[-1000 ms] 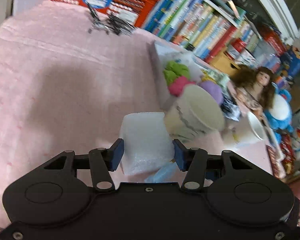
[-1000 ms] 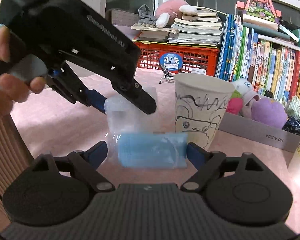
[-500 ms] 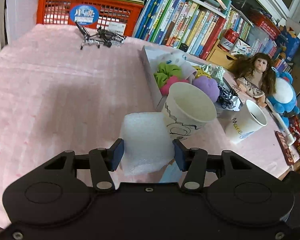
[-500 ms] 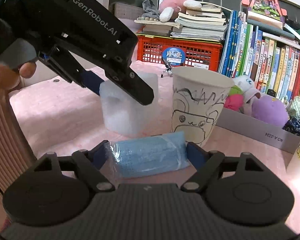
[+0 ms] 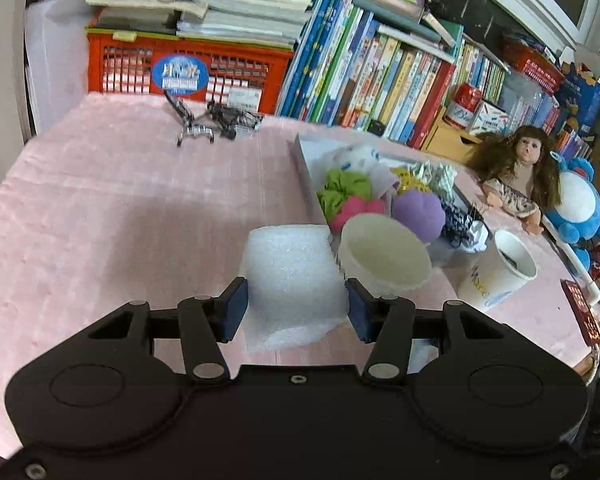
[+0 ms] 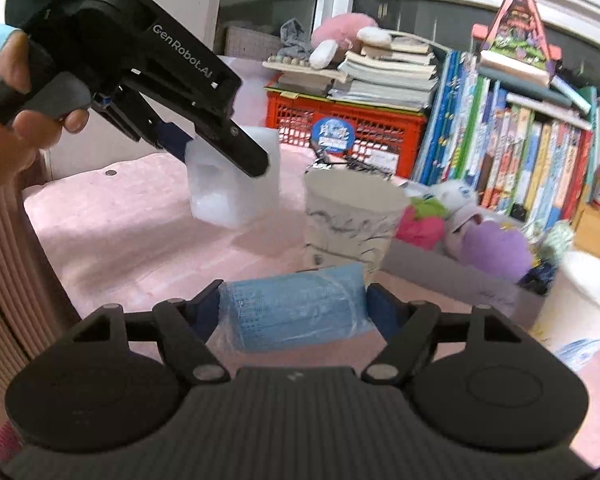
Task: Organize soft objects
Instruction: 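Lift the foam block with the left tool while the right tool lifts the blue mask, then carry the foam block and blue mask over the grey tray with both tools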
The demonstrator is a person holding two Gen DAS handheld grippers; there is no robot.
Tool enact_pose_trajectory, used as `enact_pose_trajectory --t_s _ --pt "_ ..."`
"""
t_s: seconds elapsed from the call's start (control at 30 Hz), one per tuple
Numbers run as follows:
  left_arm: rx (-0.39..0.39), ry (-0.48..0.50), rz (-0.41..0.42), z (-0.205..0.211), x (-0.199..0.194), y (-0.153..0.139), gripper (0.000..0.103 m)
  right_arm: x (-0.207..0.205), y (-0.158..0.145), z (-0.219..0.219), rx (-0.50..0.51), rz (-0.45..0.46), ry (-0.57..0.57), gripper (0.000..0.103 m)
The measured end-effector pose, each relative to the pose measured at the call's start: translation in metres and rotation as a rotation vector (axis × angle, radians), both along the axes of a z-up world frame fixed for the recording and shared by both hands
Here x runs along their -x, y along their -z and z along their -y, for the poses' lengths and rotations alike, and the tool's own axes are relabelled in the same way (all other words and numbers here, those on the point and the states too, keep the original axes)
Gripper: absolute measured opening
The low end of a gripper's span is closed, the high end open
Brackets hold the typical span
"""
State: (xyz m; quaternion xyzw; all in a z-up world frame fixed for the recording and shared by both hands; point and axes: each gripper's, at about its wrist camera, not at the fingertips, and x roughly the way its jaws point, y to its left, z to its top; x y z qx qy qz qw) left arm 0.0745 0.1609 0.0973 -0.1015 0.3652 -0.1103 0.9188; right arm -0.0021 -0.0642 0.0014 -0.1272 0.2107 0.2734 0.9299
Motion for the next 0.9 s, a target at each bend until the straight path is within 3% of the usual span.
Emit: enact_pose_trajectory --t_s 0.33,0.47,0.77,0.9 --pt "-0.017 0.024 0.099 0.025 -0.020 -0.048 0.050 -0.016 -0.057 0.050 -0.015 0.082 0.095 0.077" --pt "0.001 0.042 0.101 0.043 -0.042 -0.063 0.050 -0.038 -0.080 0.072 -0.036 0.091 0.163 0.077" --pt "-0.006 0.019 0.059 0.084 -0.114 -0.078 0.050 -0.113 -0.115 0.112 -0.059 0.011 0.306 0.077" --pt "-0.016 -0.001 0.014 0.101 -0.150 -0.073 0.050 -0.153 -0.122 0.129 -0.081 -0.076 0.352 0.077"
